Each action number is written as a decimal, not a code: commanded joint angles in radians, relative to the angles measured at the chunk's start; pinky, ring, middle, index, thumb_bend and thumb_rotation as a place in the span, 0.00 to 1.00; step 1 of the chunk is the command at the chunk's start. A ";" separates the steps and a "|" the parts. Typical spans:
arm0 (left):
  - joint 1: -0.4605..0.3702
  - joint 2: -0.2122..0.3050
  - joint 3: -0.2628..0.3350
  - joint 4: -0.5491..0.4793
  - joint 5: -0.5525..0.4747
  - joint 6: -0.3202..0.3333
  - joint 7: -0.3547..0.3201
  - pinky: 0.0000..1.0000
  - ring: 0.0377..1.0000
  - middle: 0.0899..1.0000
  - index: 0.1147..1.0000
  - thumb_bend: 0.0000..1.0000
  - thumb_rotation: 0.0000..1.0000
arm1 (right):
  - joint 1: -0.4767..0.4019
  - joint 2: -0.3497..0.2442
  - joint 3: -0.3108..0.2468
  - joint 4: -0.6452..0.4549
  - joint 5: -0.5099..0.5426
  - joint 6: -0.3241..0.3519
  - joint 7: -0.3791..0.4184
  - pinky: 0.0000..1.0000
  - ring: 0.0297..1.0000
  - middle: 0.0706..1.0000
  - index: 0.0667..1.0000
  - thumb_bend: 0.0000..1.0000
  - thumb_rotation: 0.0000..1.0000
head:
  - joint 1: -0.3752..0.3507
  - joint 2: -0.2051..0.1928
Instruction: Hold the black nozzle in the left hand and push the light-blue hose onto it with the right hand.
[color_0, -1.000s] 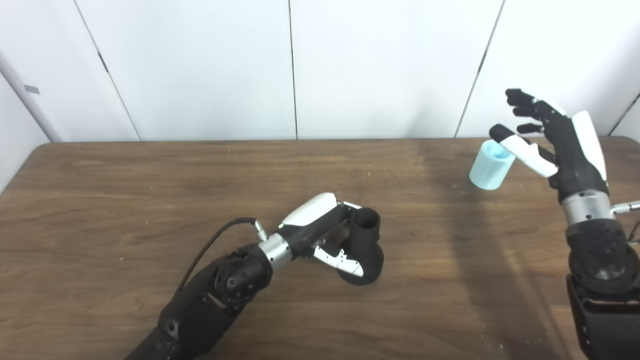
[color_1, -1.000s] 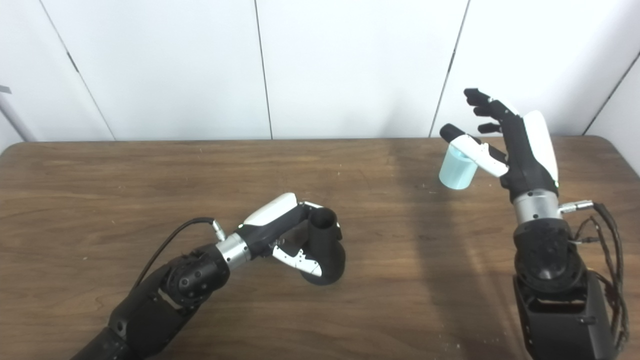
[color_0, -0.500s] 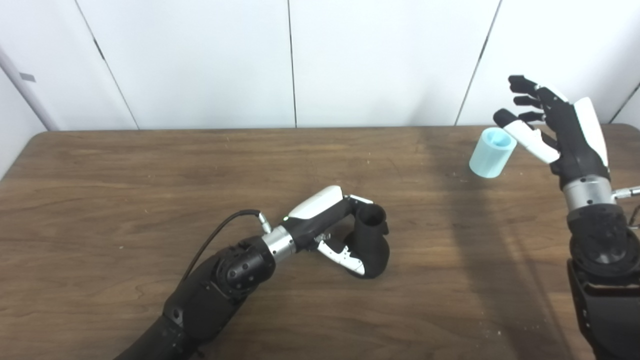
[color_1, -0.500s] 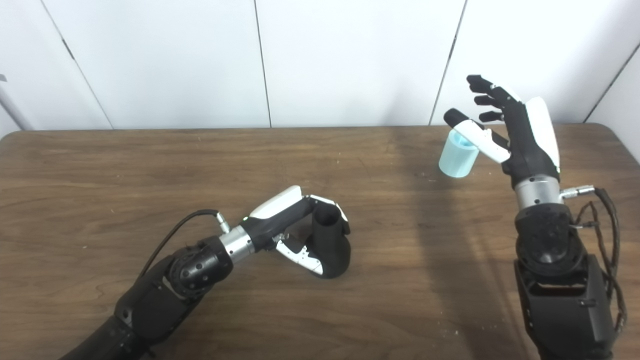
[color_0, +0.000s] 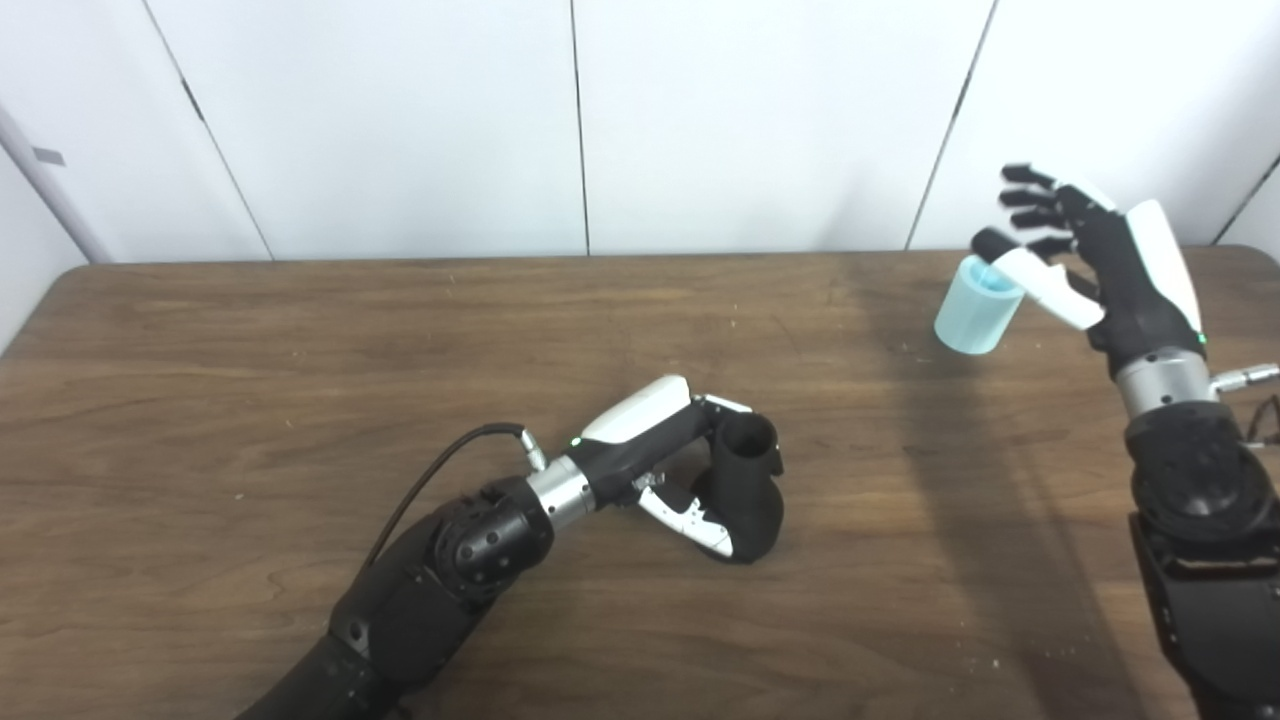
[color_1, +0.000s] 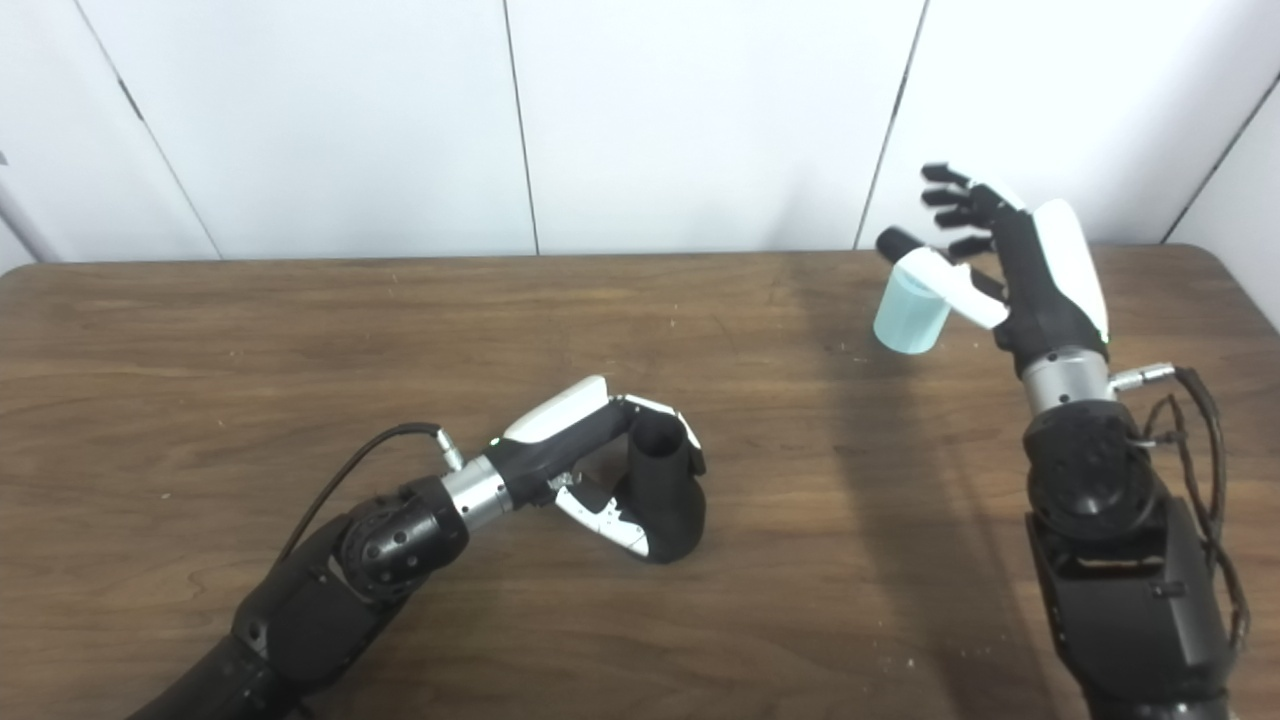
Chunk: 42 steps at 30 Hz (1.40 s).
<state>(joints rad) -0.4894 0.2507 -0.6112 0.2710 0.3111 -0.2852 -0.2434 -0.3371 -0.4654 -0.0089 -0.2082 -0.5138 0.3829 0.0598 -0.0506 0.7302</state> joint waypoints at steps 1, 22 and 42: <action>0.098 0.029 -0.084 0.061 0.086 0.087 -0.136 0.47 0.54 0.46 0.41 0.50 0.09 | -0.073 -0.072 0.032 -0.023 -0.147 0.025 0.003 0.61 0.73 0.74 0.79 0.77 0.53 | 0.000 0.000; 0.106 0.023 -0.102 -0.011 0.068 0.174 -0.155 0.44 0.49 0.43 0.41 0.50 0.09 | -0.250 -0.146 0.123 0.173 -0.222 0.083 0.278 0.94 0.98 1.00 0.91 1.00 0.52 | 0.004 0.008; 0.114 0.018 -0.097 -0.027 0.034 0.191 -0.164 0.39 0.47 0.42 0.41 0.50 0.09 | -0.342 -0.140 0.187 0.396 -0.269 0.071 0.273 0.67 0.82 0.86 0.89 0.99 0.46 | 0.003 0.013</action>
<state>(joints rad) -0.4707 0.2438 -0.6307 0.1873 0.3032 -0.1753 -0.2529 -0.6047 -0.5736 0.1845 0.2029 -0.7546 0.4632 0.3792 -0.0476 0.7424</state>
